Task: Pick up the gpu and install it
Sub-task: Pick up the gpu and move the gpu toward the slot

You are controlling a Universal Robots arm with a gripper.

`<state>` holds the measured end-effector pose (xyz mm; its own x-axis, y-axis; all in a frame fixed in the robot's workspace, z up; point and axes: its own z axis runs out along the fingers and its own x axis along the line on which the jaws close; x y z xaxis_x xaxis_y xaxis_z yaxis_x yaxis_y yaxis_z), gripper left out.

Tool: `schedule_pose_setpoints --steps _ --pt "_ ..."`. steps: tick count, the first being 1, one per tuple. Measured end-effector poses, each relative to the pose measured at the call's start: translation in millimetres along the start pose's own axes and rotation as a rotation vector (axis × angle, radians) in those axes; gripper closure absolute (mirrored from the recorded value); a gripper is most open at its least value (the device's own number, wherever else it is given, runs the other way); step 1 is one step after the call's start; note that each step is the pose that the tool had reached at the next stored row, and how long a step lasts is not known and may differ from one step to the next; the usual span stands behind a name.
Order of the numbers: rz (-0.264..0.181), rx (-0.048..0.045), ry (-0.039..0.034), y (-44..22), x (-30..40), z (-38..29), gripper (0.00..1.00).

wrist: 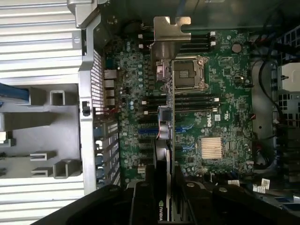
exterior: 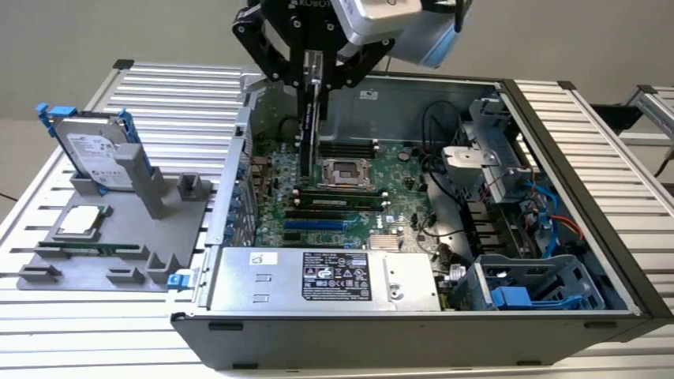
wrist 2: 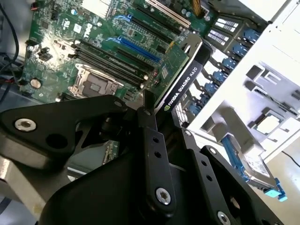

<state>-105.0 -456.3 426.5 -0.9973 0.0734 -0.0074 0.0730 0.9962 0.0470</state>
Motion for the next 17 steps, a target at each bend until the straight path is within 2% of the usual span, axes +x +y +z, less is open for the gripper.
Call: schedule_pose_setpoints --steps 17 --pt "0.000 0.0001 0.0013 3.4 -46.7 0.5 1.00"
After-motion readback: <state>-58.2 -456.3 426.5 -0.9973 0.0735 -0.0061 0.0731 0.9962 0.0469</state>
